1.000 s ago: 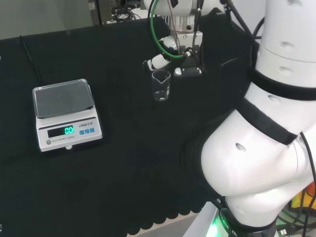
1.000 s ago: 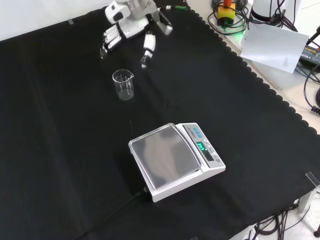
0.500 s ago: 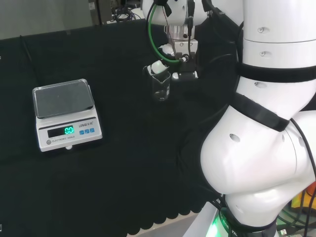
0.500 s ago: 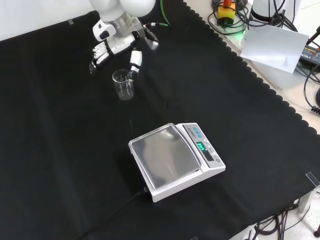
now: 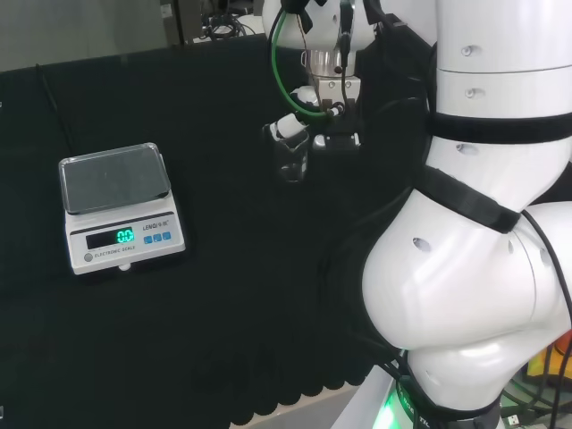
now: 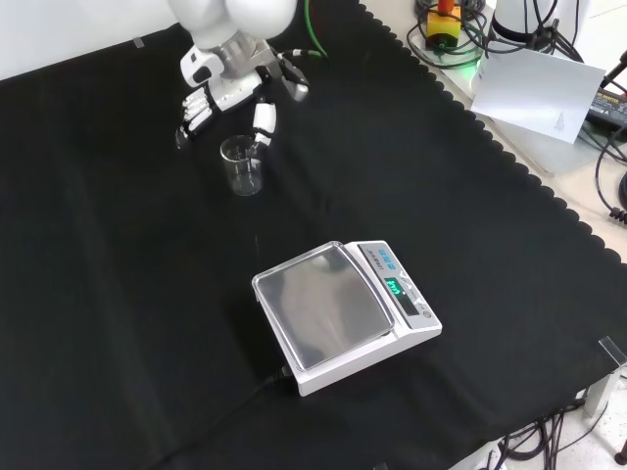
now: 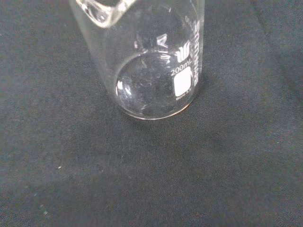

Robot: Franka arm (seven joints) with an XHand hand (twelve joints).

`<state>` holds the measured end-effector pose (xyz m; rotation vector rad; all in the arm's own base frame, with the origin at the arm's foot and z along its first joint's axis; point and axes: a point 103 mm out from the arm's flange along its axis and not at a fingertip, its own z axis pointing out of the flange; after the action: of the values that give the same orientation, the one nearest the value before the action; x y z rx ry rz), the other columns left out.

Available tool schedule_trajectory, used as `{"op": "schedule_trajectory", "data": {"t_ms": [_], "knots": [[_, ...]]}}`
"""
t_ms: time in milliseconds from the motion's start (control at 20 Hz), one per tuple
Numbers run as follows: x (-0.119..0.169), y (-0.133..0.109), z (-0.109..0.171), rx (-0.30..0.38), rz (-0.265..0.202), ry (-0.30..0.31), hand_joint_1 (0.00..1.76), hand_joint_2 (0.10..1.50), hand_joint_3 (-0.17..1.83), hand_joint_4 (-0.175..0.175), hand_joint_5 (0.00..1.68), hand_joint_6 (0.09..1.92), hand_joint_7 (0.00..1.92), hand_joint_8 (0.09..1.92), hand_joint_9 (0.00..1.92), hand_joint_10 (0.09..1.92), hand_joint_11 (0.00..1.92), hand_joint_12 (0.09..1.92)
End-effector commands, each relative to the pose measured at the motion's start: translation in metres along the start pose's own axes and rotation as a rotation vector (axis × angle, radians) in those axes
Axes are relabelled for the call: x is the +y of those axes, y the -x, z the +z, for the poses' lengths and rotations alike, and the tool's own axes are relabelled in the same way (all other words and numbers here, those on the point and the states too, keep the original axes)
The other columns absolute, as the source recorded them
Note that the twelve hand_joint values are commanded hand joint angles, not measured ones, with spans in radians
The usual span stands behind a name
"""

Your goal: Pick up the beaker.

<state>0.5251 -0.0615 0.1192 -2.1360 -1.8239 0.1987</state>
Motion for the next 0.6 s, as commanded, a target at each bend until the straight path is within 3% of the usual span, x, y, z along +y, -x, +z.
{"op": "schedule_trajectory", "data": {"t_ms": [50,400,550,600], "knots": [[0.021,-0.002,0.021,0.008,0.010,-0.024,0.40,0.73,0.24,0.001,0.13,0.09,0.00,0.62,0.10,0.81,0.00,1.23],[0.027,0.000,0.034,0.009,0.024,-0.054,0.41,0.74,0.23,-0.001,0.14,0.09,0.01,0.62,0.11,0.82,0.00,1.24],[0.027,-0.001,0.033,0.005,0.018,-0.042,0.48,0.75,0.23,-0.001,0.20,0.09,0.06,0.66,0.23,0.82,0.01,1.44],[0.026,-0.001,0.032,0.001,0.015,-0.038,0.52,0.75,0.23,0.001,0.24,0.09,0.10,0.69,0.32,0.82,0.09,1.47]]}}
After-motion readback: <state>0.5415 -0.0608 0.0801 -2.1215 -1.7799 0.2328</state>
